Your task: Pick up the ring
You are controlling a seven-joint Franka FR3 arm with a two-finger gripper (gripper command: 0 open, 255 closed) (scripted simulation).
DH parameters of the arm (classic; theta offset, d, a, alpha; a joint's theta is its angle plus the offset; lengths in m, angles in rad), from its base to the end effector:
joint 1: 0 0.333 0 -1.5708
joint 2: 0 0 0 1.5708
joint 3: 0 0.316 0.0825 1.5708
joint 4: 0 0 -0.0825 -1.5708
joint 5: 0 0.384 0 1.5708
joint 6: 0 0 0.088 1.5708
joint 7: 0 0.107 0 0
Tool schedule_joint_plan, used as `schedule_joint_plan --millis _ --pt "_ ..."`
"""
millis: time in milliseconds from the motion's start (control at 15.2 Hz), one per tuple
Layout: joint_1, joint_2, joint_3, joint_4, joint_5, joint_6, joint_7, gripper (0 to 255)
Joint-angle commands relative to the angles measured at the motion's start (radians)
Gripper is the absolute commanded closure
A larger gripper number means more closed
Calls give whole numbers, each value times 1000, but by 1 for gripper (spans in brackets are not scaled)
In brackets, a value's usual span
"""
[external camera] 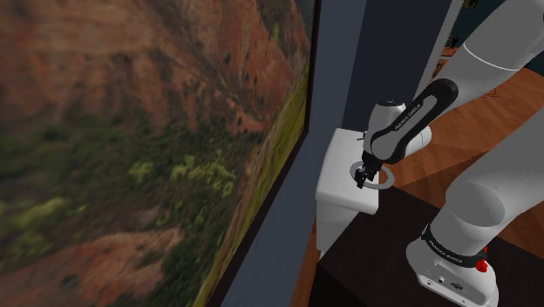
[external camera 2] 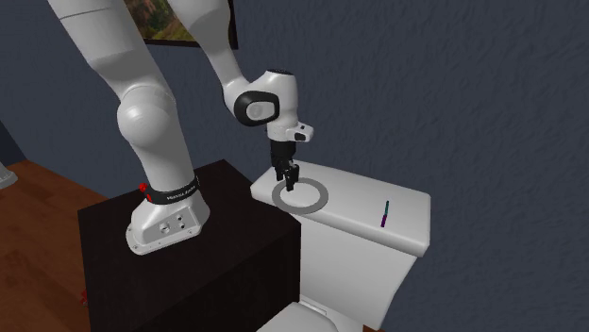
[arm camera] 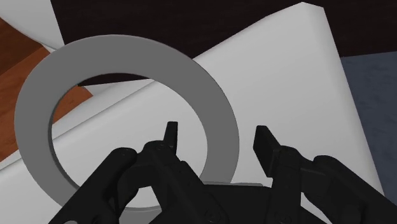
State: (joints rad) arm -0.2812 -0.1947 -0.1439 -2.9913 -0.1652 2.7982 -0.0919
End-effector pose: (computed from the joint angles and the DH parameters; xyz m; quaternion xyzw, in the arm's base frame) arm 0.2915 -0.1191 0.2181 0.9961 -0.0874 -0.0027 0.0137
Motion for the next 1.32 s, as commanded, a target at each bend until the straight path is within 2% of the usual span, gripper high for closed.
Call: schedule_joint_plan --millis 0,330,1254 --pt "-1 7 -1 0 0 3 1 255" --pt "0 8 0 0 1 4 2 255" --pt "2 -288 9 27 18 -318 -12 255"
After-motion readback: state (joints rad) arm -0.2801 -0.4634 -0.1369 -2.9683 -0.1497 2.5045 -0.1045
